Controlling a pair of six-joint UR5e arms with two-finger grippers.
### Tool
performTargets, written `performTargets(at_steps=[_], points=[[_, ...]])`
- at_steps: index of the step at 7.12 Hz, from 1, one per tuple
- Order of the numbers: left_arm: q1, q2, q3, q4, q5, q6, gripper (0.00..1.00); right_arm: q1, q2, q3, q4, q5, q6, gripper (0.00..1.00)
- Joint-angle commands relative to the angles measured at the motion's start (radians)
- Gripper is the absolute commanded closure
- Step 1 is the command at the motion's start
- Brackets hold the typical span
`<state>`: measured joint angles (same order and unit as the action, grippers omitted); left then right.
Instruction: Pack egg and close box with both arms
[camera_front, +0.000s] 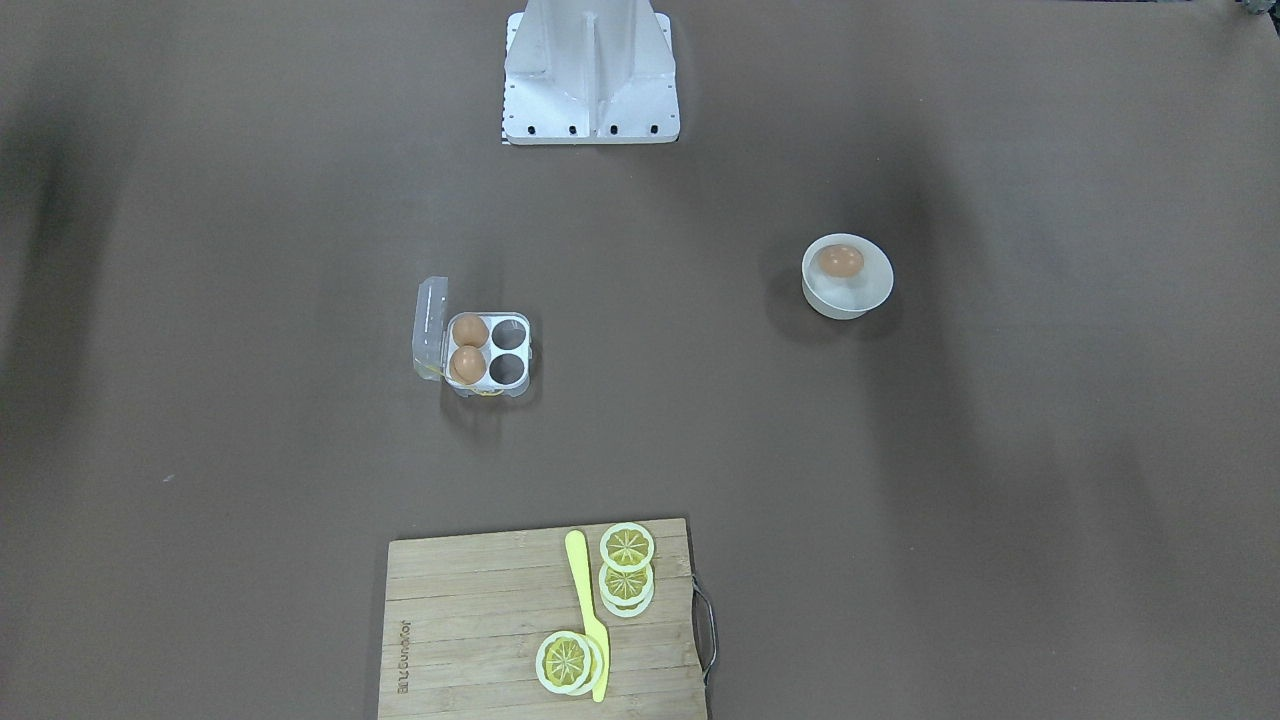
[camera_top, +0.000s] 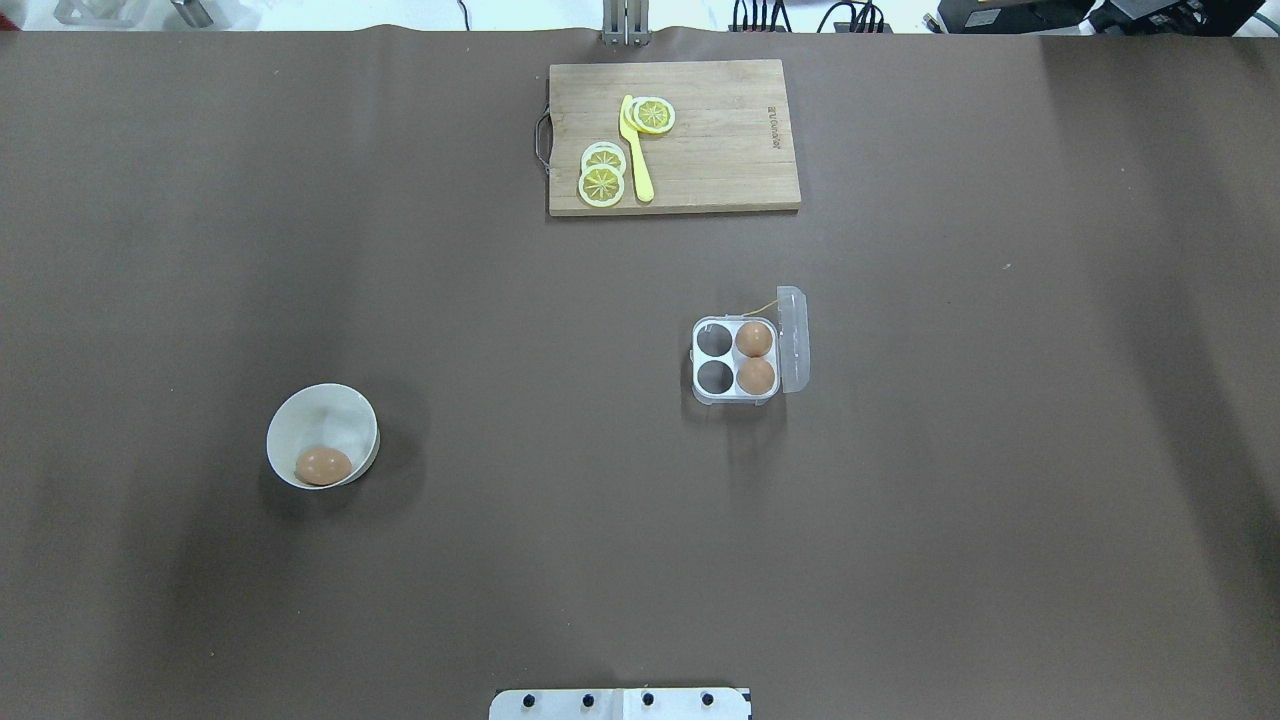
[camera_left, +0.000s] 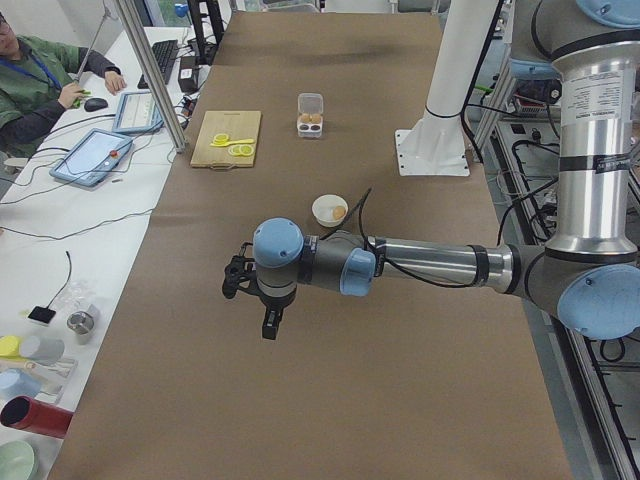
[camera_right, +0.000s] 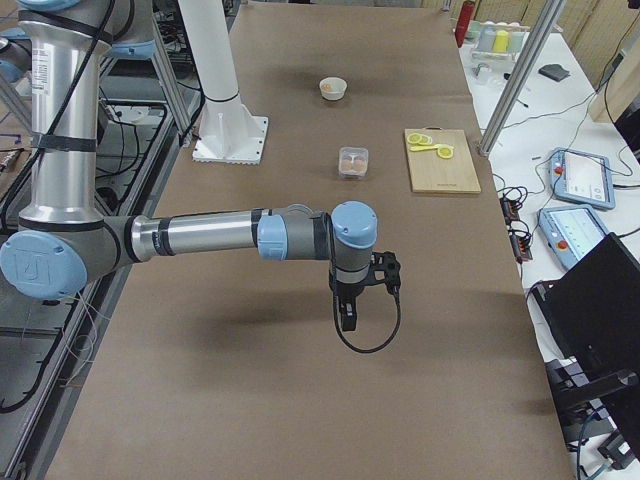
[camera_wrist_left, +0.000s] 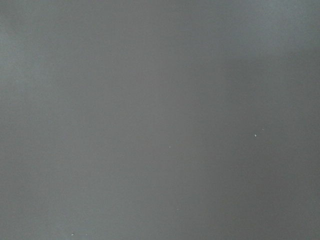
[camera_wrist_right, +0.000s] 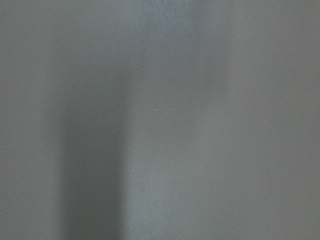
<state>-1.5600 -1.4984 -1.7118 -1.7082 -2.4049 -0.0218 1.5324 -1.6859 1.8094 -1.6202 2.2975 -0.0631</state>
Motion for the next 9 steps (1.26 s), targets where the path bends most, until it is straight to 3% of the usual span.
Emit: performTargets(at_steps=[1,3,4,7,9], points=[[0.0,-0.025,-0.003,-0.045,-0.003,0.002,0.01,0.0,-0.02,-0.002,0.086,0.01,-0.003,0.0],[0.002,-0.06,0.02,-0.064,-0.009,-0.012,0.01,0.0,-0.029,0.001,0.175,0.052,0.006,0.0],[0.002,-0.06,0.008,-0.067,-0.058,-0.021,0.01,0.0,-0.029,0.002,0.184,0.059,0.008,0.0],[0.011,-0.049,0.015,-0.303,-0.074,-0.039,0.01,-0.02,-0.011,0.015,0.195,0.082,0.008,0.0],[0.113,-0.088,0.005,-0.327,-0.108,-0.098,0.01,-0.046,0.029,0.016,0.195,0.091,0.009,0.0]])
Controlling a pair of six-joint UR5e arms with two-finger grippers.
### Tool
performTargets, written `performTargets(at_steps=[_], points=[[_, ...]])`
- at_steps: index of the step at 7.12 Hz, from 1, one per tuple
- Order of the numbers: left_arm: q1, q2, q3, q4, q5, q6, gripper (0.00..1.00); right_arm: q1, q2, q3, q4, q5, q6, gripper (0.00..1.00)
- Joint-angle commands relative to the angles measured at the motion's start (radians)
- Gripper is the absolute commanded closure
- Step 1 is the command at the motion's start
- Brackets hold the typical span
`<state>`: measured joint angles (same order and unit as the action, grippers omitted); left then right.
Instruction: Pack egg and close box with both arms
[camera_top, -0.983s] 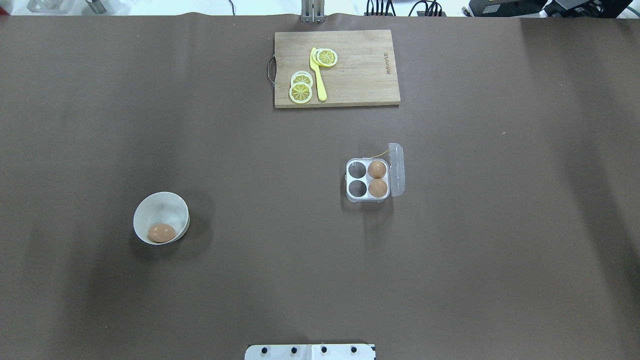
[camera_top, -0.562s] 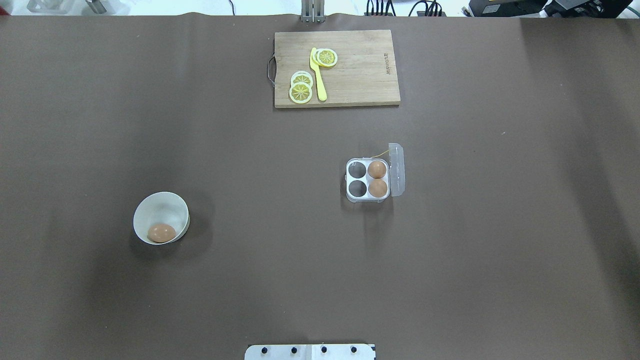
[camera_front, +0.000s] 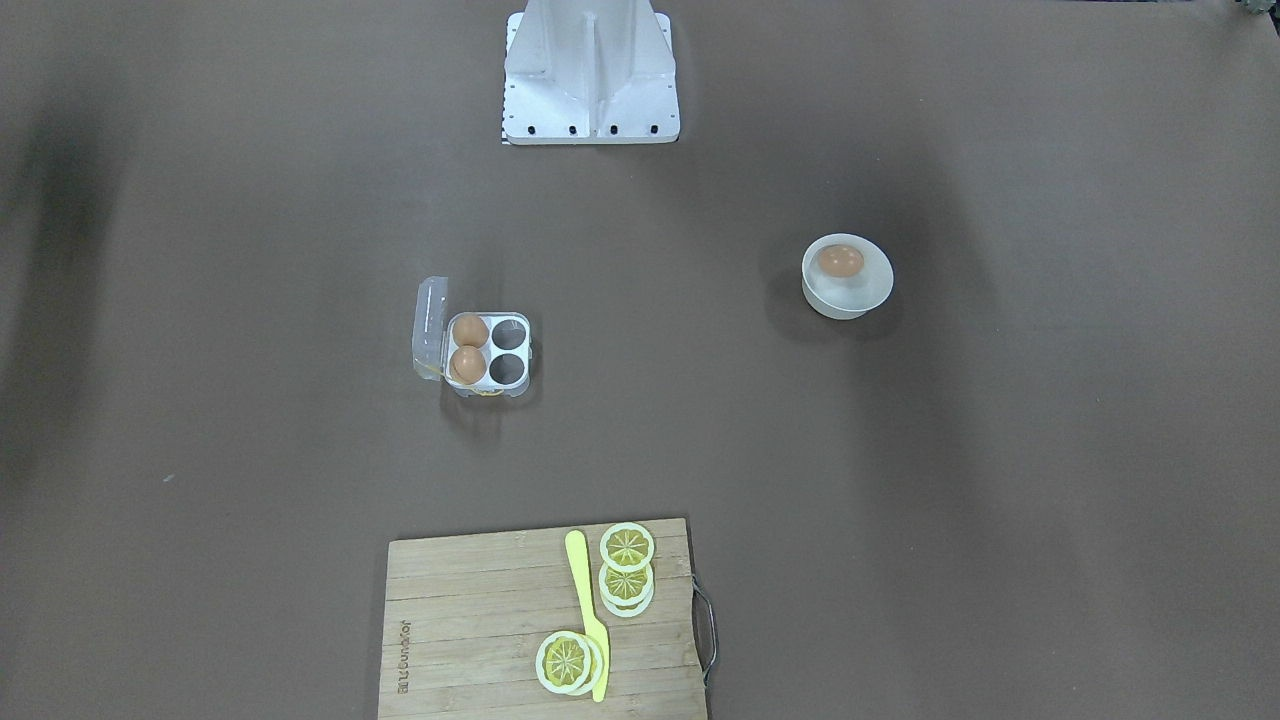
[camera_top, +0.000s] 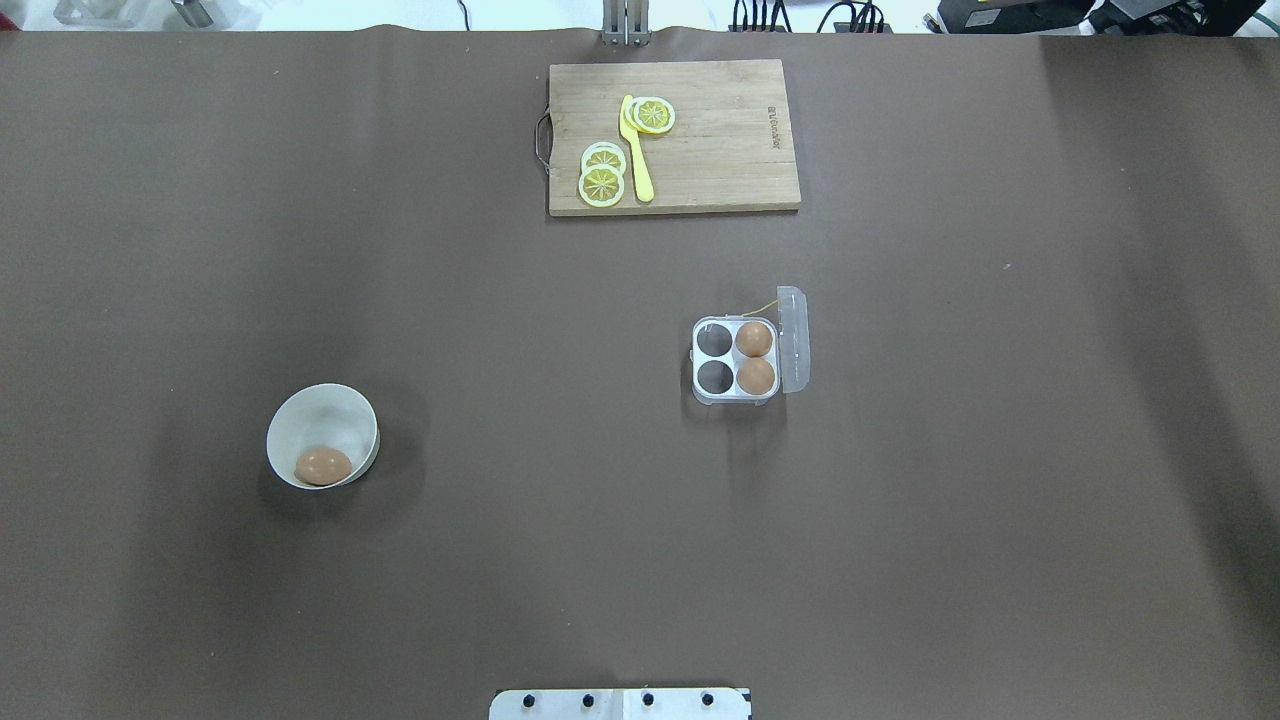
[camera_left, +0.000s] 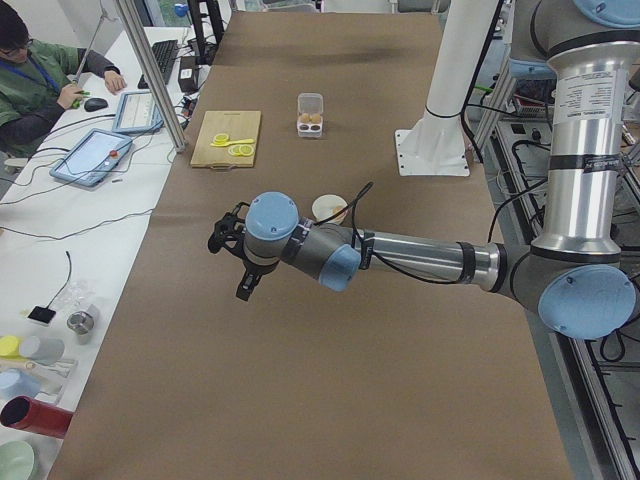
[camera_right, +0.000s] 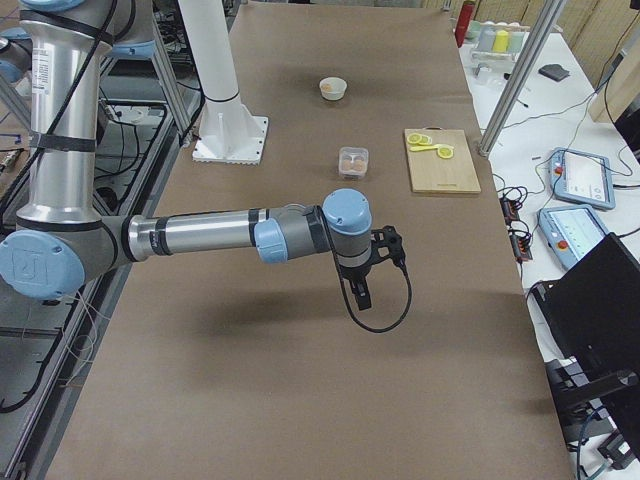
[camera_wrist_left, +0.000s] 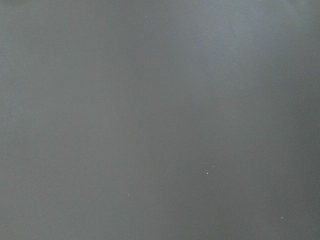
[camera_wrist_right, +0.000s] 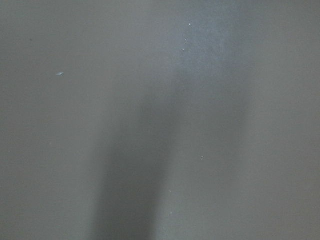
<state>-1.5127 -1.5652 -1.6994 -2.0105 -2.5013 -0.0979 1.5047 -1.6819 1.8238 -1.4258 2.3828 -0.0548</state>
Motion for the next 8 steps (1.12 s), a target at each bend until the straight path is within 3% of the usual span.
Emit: performTargets(at_steps=[1,2,6,8], points=[[0.13,-0.038,-0.022,-0.068,-0.011,-0.019,0.01,-0.038,0.04,0.003,0.002,0.003,0.015,0.0],[0.207,-0.039,-0.055,-0.145,0.011,-0.054,0.01,-0.076,0.063,0.015,0.002,0.003,0.056,0.0],[0.487,-0.07,-0.108,-0.241,0.155,-0.071,0.02,-0.224,0.184,0.054,0.002,-0.028,0.24,0.0],[0.639,-0.084,-0.105,-0.303,0.281,-0.072,0.03,-0.338,0.229,0.054,0.002,-0.124,0.294,0.0]])
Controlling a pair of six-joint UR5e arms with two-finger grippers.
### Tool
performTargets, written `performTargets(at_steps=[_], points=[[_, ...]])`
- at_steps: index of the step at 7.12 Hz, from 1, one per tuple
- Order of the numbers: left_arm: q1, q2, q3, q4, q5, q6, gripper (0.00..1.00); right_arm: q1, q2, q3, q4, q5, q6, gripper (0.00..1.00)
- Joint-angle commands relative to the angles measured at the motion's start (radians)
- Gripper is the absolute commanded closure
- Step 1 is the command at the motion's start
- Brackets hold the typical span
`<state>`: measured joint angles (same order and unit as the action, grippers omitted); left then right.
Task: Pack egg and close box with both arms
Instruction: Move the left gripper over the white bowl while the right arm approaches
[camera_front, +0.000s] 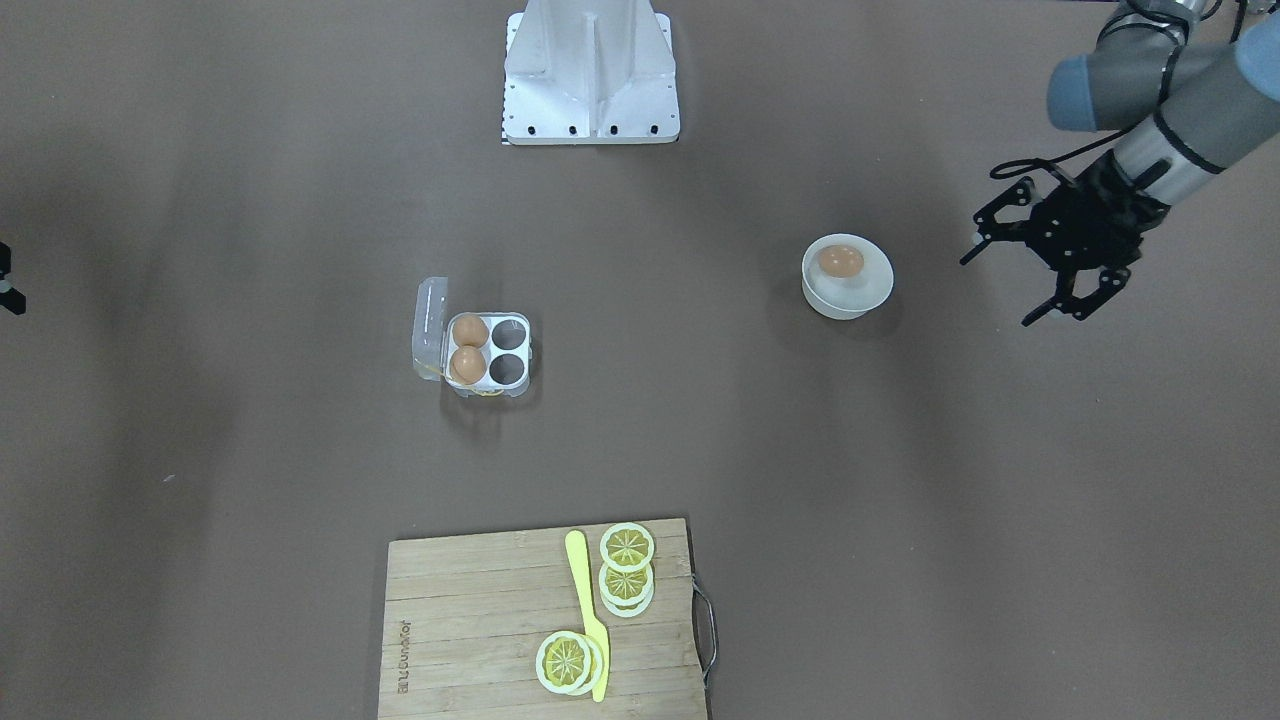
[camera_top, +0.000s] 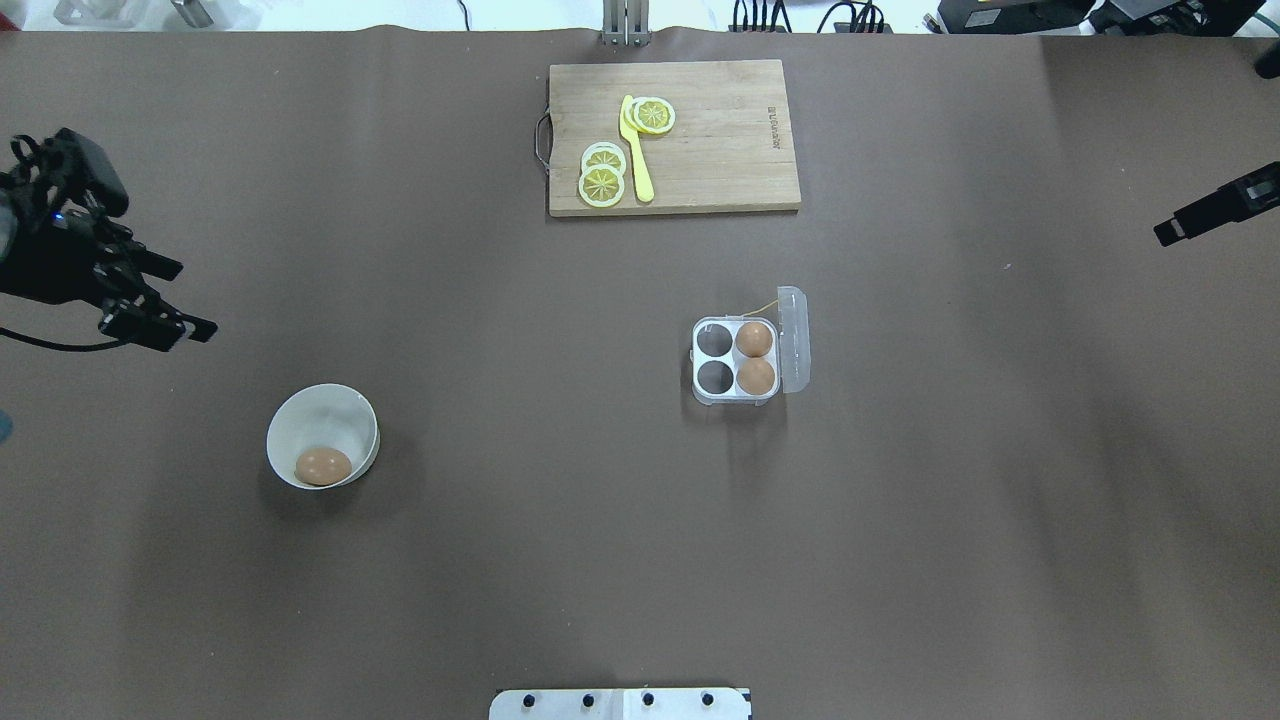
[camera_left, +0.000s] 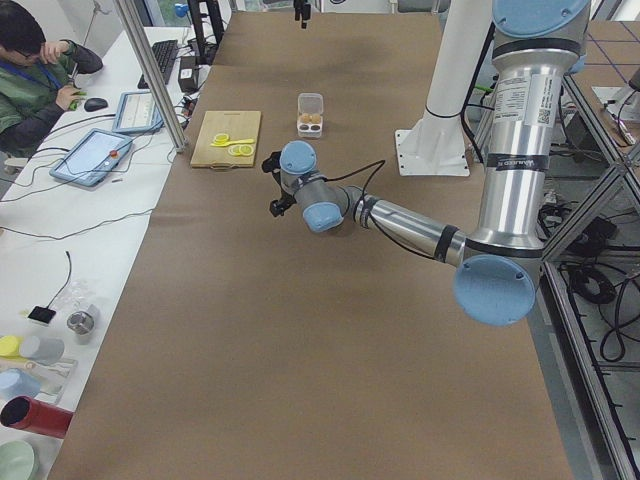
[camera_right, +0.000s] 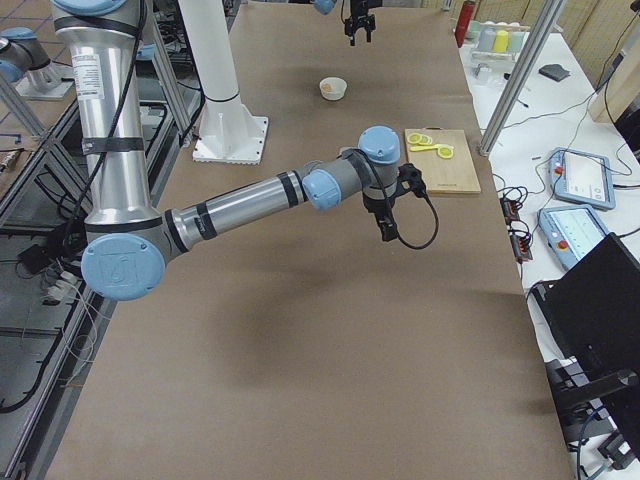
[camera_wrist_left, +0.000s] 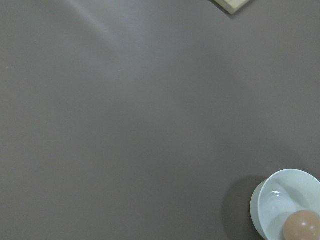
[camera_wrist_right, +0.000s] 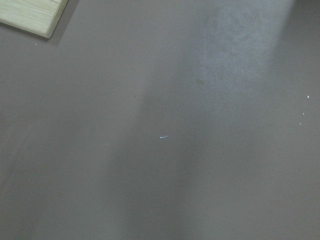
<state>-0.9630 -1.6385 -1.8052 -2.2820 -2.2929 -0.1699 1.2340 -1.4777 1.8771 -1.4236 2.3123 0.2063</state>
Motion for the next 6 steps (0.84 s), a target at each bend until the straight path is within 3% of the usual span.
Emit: performTargets(at_steps=[1,3,6], points=[[0.142,-0.021,0.01,-0.031,0.104,0.001,0.03,-0.112,0.04,0.0,0.0,-0.08,0.054,0.0],[0.197,-0.026,0.024,-0.033,0.107,0.001,0.15,-0.209,0.082,-0.001,0.0,-0.135,0.154,0.0],[0.257,-0.02,0.036,-0.053,0.11,-0.01,0.22,-0.238,0.097,-0.001,0.0,-0.143,0.185,0.0]])
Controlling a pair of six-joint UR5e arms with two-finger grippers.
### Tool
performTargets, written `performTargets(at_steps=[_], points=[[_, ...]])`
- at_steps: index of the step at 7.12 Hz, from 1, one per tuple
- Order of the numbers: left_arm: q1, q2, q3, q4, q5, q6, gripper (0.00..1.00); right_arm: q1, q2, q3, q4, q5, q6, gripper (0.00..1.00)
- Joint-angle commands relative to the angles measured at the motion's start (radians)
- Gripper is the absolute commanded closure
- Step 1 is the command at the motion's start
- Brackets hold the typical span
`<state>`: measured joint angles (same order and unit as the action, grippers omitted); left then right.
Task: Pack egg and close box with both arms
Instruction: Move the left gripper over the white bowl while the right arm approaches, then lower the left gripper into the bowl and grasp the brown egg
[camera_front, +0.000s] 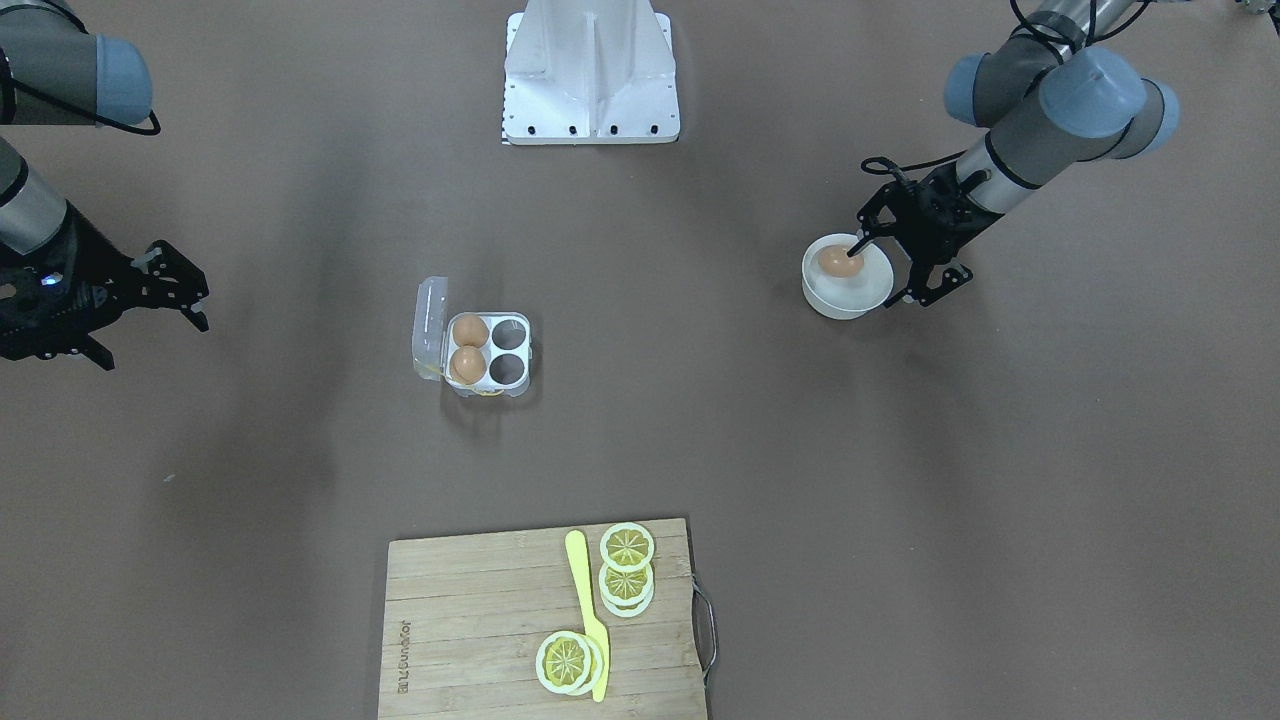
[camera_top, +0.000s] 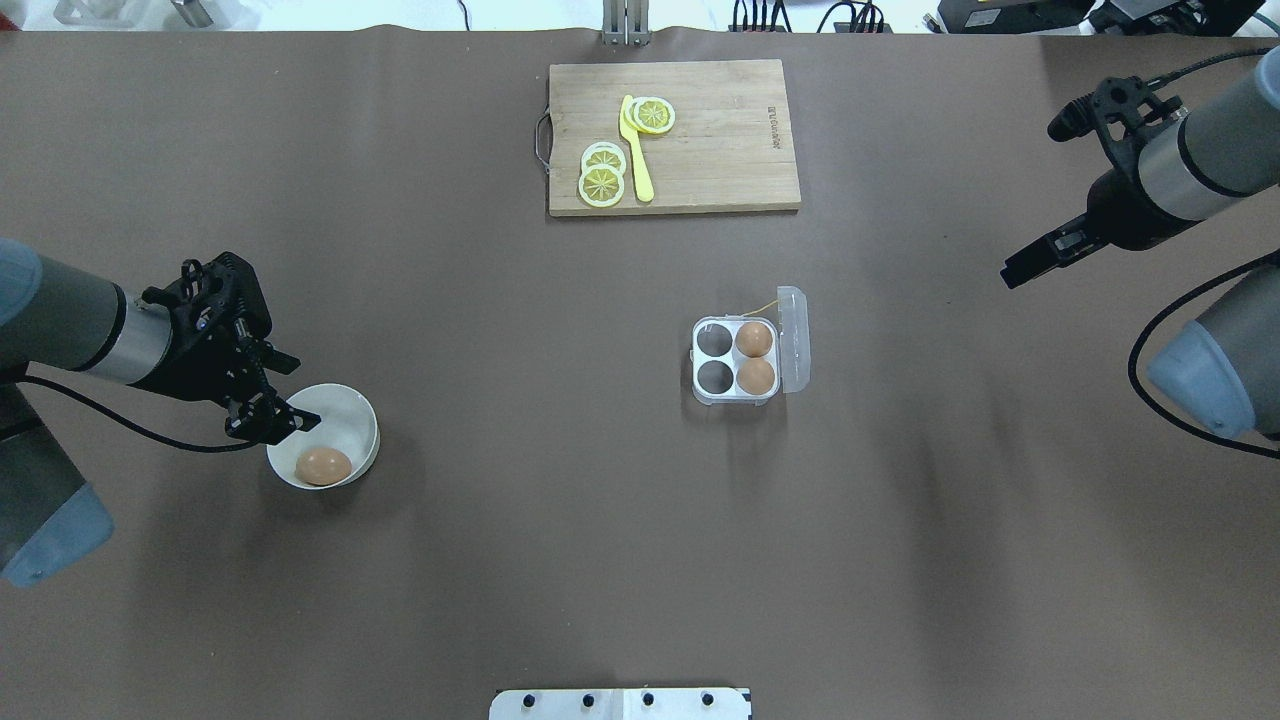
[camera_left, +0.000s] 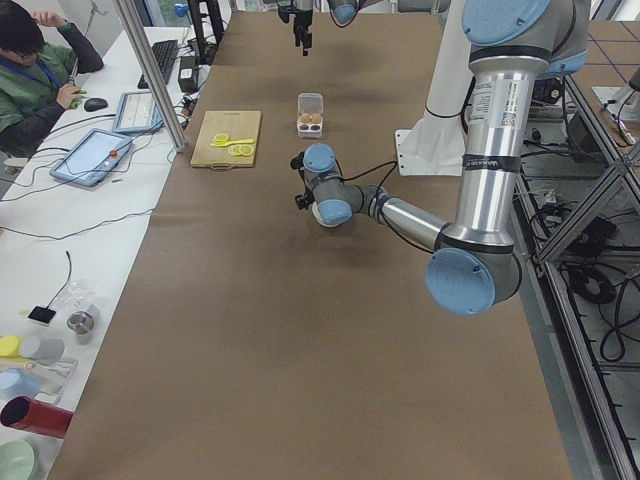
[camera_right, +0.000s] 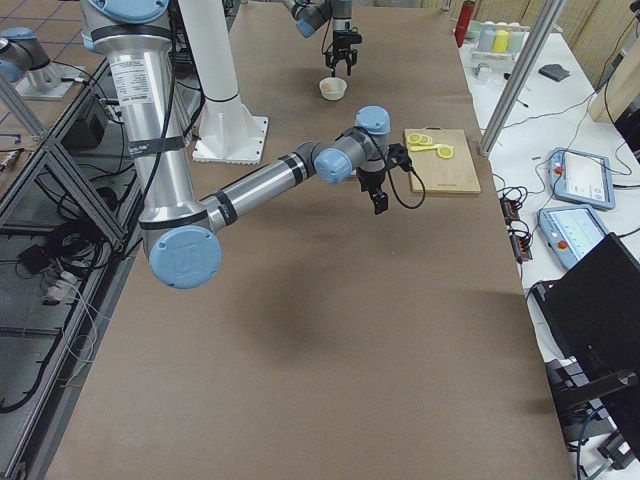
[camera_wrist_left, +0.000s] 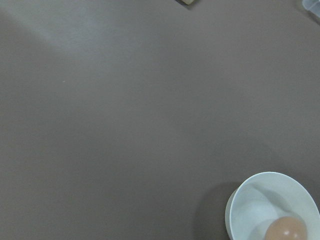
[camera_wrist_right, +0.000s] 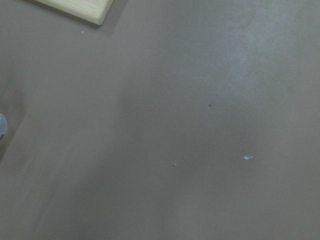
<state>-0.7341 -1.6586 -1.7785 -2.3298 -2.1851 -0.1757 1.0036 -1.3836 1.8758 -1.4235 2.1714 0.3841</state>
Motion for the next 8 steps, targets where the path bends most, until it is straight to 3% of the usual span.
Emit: performTargets(at_steps=[1,8], points=[[0.033,0.002,0.014,-0.005,0.002,-0.002,0.22,-0.01,0.003,0.002,0.0,-0.002,0.016,0.0],[0.068,0.003,0.04,-0.006,0.002,-0.004,0.24,-0.025,0.015,0.0,0.0,-0.007,0.035,0.0]])
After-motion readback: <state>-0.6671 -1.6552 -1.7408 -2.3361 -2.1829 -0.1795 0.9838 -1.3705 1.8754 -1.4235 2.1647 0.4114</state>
